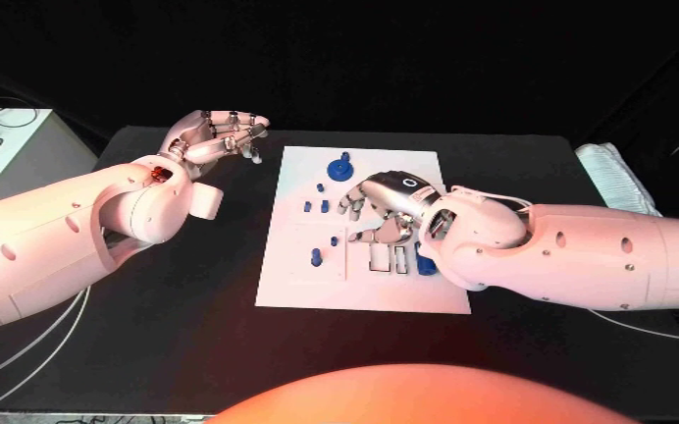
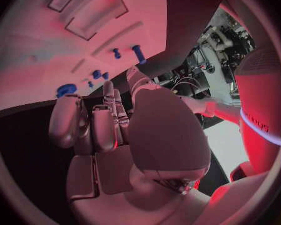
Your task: Assemble the parts on the task board
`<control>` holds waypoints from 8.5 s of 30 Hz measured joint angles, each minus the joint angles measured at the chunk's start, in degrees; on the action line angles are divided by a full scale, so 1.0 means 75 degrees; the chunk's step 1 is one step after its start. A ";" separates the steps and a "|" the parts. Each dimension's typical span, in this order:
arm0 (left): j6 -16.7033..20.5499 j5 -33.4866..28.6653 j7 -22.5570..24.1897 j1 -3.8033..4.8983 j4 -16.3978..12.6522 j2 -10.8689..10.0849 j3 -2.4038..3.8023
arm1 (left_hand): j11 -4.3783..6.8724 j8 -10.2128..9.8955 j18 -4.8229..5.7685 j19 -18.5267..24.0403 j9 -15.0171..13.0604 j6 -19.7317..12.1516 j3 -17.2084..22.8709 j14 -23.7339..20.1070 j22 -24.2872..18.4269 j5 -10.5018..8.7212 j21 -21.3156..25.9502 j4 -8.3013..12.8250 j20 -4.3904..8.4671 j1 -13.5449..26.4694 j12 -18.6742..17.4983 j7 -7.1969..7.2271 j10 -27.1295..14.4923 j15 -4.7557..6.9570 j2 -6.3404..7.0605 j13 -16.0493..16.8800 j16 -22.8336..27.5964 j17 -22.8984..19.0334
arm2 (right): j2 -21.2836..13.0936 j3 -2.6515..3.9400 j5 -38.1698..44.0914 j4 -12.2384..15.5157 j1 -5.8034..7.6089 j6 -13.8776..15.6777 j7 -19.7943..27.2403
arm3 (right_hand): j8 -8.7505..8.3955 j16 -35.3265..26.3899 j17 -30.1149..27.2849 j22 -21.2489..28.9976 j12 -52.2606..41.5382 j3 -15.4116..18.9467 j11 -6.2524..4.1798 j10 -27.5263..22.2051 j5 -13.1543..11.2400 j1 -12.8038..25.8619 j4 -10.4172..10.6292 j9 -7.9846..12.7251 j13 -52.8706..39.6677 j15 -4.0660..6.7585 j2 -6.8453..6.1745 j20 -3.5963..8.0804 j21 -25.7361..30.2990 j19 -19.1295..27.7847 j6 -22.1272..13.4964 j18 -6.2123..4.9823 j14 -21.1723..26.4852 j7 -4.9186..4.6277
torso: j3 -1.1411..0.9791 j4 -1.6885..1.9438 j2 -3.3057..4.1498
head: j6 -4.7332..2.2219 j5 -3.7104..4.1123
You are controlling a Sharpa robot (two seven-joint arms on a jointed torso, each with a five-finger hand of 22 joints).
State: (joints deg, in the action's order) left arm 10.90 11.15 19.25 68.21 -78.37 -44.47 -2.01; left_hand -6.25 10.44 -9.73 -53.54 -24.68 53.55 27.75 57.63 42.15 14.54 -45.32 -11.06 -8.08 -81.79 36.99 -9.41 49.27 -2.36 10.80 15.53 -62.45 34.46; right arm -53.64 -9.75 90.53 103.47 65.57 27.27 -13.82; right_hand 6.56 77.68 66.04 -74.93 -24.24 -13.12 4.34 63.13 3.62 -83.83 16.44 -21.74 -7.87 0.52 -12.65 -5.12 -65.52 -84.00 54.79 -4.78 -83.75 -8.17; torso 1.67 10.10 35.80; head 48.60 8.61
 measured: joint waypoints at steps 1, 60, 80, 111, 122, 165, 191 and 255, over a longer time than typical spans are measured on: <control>0.0000 0.0000 0.0000 -0.0001 -0.0012 -0.0015 0.0000 | 0.0000 0.0000 0.0000 0.0000 0.0000 0.0000 0.0000 0.0000 0.0000 0.0000 0.0000 0.0000 0.0000 0.0000 0.0000 0.0000 0.0000 0.0000 0.0000 0.0000 0.0000 0.0000 | -0.0158 0.0002 -0.0235 0.0031 0.0077 0.0024 0.0001 | 0.0046 0.0037 0.0074 0.0000 -0.0116 -0.0016 -0.0006 0.0235 0.0010 0.0066 0.0002 -0.0011 -0.0079 0.0029 0.0015 0.0000 -0.0199 0.0000 0.0073 0.0077 -0.0029 -0.0015 | 0.0000 -0.0004 -0.0001 | -0.0019 0.0045; 0.0007 -0.0001 0.0020 -0.0250 -0.1043 -0.0696 -0.0008 | 0.0000 0.0000 0.0001 0.0000 0.0000 0.0000 -0.0043 0.0000 -0.0006 0.0000 0.0000 -0.0043 0.0000 0.0000 -0.0029 0.0000 0.0000 0.0000 0.0000 -0.0016 0.0000 0.0012 | -0.1808 -0.0290 -0.1458 0.0852 -0.0483 -0.0912 -0.2647 | 0.1754 0.1468 0.1187 -0.0003 -0.7627 0.2783 -0.0541 0.2743 0.0684 0.2503 0.0075 -0.0634 -0.8942 0.0343 0.0792 0.0299 -0.3070 0.0000 0.0449 0.0469 -0.0037 0.0439 | 0.0004 -0.0045 -0.0029 | 0.0041 0.0689; 0.0008 -0.0001 0.0020 -0.0250 -0.1058 -0.0765 -0.0008 | 0.0000 0.0000 0.0001 0.0000 0.0000 0.0000 -0.0043 0.0000 -0.0005 0.0000 0.0000 -0.0043 0.0000 0.0000 -0.0029 0.0000 0.0000 0.0000 0.0000 -0.0015 0.0000 0.0011 | -0.1419 -0.0286 -0.1289 0.0376 -0.0581 -0.0888 -0.2930 | 0.1818 0.1463 0.1186 -0.0001 -0.7592 0.2792 -0.0540 0.2742 0.1372 0.1824 0.0038 -0.0615 -0.8940 0.0343 0.1069 0.0355 -0.3070 -0.0001 0.0451 0.0468 -0.0037 0.0438 | 0.0004 -0.0056 -0.0037 | 0.0070 0.0619; 0.0009 -0.0001 0.0017 -0.0249 -0.1045 -0.0782 -0.0008 | 0.0000 0.0000 0.0001 0.0000 0.0000 0.0000 -0.0043 0.0000 -0.0014 0.0000 0.0000 -0.0043 0.0000 0.0000 -0.0029 0.0000 0.0000 0.0000 0.0000 -0.0022 0.0000 0.0010 | -0.1418 -0.0293 -0.1649 0.0679 -0.0535 -0.0035 -0.2680 | 0.1620 0.1618 0.1184 0.0002 -0.7746 0.0802 -0.0603 0.2791 0.1736 0.0812 0.0213 -0.0146 -0.8938 0.0456 0.0633 0.0411 -0.3213 -0.0001 0.0519 0.0587 -0.0035 0.0317 | 0.0004 -0.0062 -0.0044 | -0.0023 0.0600; 0.0009 -0.0001 0.0017 -0.0249 -0.0986 -0.0733 -0.0008 | 0.0000 0.0000 0.0001 0.0000 0.0000 0.0000 -0.0043 0.0000 -0.0014 0.0000 0.0000 -0.0043 0.0000 0.0000 -0.0029 0.0000 0.0000 0.0000 0.0000 -0.0021 -0.0001 0.0012 | -0.1539 -0.0270 -0.2302 0.1011 -0.0226 0.0476 -0.2360 | 0.1621 0.1617 0.1184 0.0002 -0.7777 0.0597 -0.0622 0.2770 0.1738 0.1031 0.0419 -0.0123 -0.8938 0.0455 0.0589 0.0410 -0.3212 -0.0001 0.0523 0.0587 -0.0035 0.0313 | 0.0000 -0.0063 -0.0052 | -0.0245 0.0532; 0.0008 -0.0002 0.0017 -0.0249 -0.0908 -0.0651 -0.0008 | 0.0000 0.0000 0.0000 -0.0028 0.0000 0.0000 -0.0063 0.0000 -0.0022 0.0000 0.0035 -0.0063 -0.0028 0.0000 -0.0029 0.0000 0.0000 0.0000 0.0000 -0.0027 0.0029 0.0024 | -0.0609 -0.0269 -0.3521 0.0679 -0.0471 -0.0268 -0.2573 | 0.1817 0.1612 0.1184 -0.0002 -0.7873 -0.0463 -0.0606 0.2783 0.1246 0.2715 0.0033 -0.0112 -0.8942 0.0451 0.0658 0.0409 -0.3211 0.0000 0.0753 0.0586 -0.0037 0.0384 | -0.0009 -0.0063 -0.0029 | -0.0292 0.0336; 0.0008 -0.0003 0.0011 -0.0249 -0.0906 -0.0667 -0.0009 | 0.0000 0.0000 0.0000 -0.0028 0.0000 0.0000 -0.0084 0.0000 -0.0021 0.0000 0.0035 -0.0084 -0.0028 -0.0032 -0.0029 0.0000 0.0000 0.0000 -0.0031 -0.0032 0.0029 0.0022 | -0.0628 -0.0284 -0.3342 0.0676 -0.0490 -0.0297 -0.2669 | 0.1998 0.1611 0.1183 0.0001 -0.7903 -0.0546 -0.0649 0.2741 0.0393 0.3868 0.0008 -0.0193 -0.8939 0.0452 0.0489 0.0408 -0.3211 -0.0001 0.0942 0.0586 -0.0036 0.0632 | 0.0003 -0.0061 -0.0036 | -0.0261 0.0370; 0.0011 -0.0004 -0.0034 -0.0249 -0.0905 -0.0708 -0.0009 | 0.0000 0.0000 0.0000 -0.0027 0.0006 0.0000 -0.0106 0.0000 -0.0033 0.0000 0.0061 -0.0106 -0.0028 0.0029 -0.0029 0.0000 0.0000 0.0000 -0.0092 -0.0045 0.0029 0.0033 | -0.0770 -0.0286 -0.2748 0.0535 -0.0469 -0.0552 -0.2136 | 0.2197 0.1611 0.1182 -0.0002 -0.7755 0.0664 -0.0648 0.2742 0.0477 0.2140 -0.0085 -0.0117 -0.8943 0.0452 0.0729 0.0408 -0.3211 0.0000 0.0784 0.0586 -0.0036 0.0637 | 0.0004 -0.0058 -0.0031 | -0.0178 0.0416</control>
State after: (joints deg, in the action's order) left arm 10.98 11.13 19.00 66.35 -85.16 -49.78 -2.08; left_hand -6.25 10.44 -9.73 -53.74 -24.63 53.55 26.95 57.63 41.90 14.54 -44.86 -11.86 -8.29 -81.57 36.77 -9.41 49.27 -2.36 10.11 15.20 -62.23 34.70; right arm -59.42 -11.89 69.92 107.49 62.05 23.14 -29.84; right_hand 23.04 89.76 74.91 -74.94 -82.40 -8.14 -0.52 83.70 7.20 -67.78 15.80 -22.62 -74.94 3.91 -7.18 -2.06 -89.60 -84.01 60.67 -0.39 -84.02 -3.39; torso 1.70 9.67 35.57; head 47.26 11.73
